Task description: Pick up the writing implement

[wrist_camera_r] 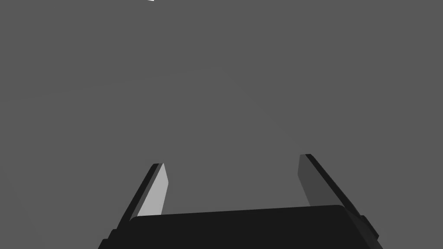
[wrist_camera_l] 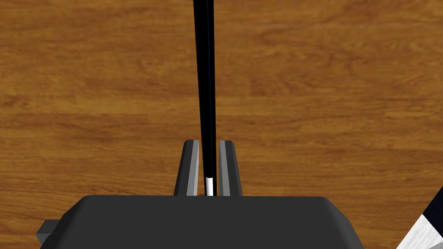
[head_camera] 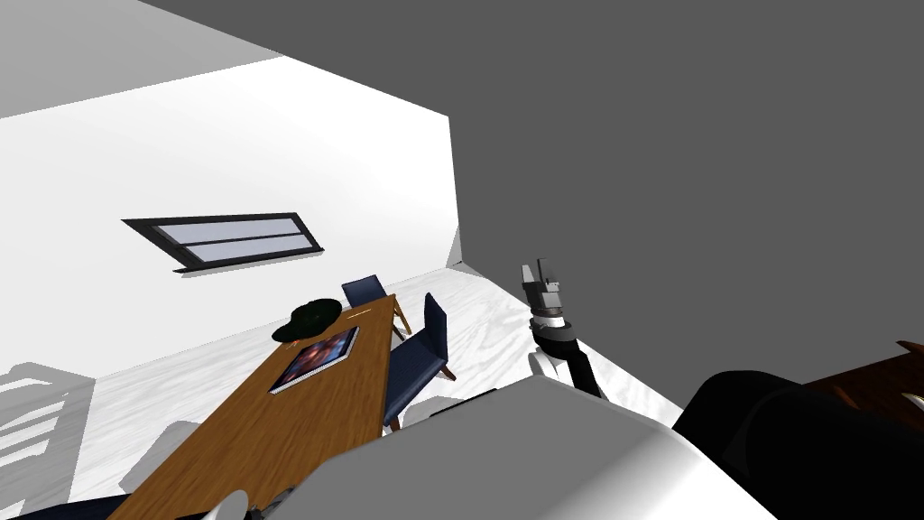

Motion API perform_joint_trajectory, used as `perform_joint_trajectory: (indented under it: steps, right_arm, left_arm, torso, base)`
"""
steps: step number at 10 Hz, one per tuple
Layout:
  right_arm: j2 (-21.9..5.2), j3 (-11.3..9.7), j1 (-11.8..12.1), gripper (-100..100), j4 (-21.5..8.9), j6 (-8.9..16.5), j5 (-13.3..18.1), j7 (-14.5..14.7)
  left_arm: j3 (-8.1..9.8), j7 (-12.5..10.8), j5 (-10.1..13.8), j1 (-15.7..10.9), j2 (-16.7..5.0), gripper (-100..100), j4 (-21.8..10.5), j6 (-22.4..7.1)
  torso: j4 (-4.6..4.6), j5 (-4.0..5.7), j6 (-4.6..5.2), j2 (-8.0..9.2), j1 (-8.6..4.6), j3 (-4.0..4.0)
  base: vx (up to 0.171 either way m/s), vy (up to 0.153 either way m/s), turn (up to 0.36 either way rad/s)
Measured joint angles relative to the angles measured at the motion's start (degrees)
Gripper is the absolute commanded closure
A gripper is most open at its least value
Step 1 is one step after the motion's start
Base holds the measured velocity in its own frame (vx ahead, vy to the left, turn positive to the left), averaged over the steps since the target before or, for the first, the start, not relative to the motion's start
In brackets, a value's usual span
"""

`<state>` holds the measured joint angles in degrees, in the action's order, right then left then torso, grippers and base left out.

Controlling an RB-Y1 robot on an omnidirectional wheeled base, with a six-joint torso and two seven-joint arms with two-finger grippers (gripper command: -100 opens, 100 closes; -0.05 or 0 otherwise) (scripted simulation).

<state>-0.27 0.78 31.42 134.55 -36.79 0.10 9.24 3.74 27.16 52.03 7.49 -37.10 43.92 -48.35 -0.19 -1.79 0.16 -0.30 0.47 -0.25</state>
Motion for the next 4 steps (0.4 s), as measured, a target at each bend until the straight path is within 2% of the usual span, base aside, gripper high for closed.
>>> perform_joint_trajectory:
  steps: [2,3,4]
  right_arm:
    - [0.0,0.0,0.0,0,0.0,0.0,0.0,0.0]
    - [0.0,0.0,0.0,0,0.0,0.0,0.0,0.0]
    - [0.0,0.0,0.0,0,0.0,0.0,0.0,0.0]
  left_arm:
    - [0.0,-1.0,0.6,1.3,-0.9,100,2.8,-1.7]
    - [0.16,-0.4,1.6,1.2,-1.8,100,2.7,-2.5]
    - [0.22,-0.2,1.7,1.2,-1.9,0,2.6,-2.6]
  torso:
    - [0.0,0.04,-0.01,-0.01,-0.02,0.0]
    - [0.0,0.04,0.0,-0.02,-0.01,-0.01]
    - [0.0,-0.01,0.02,-0.01,-0.01,-0.01]
  base:
    - [0.011,-0.002,0.035]
    - [0.004,0.0,0.012]
    - [0.0,0.0,0.0]
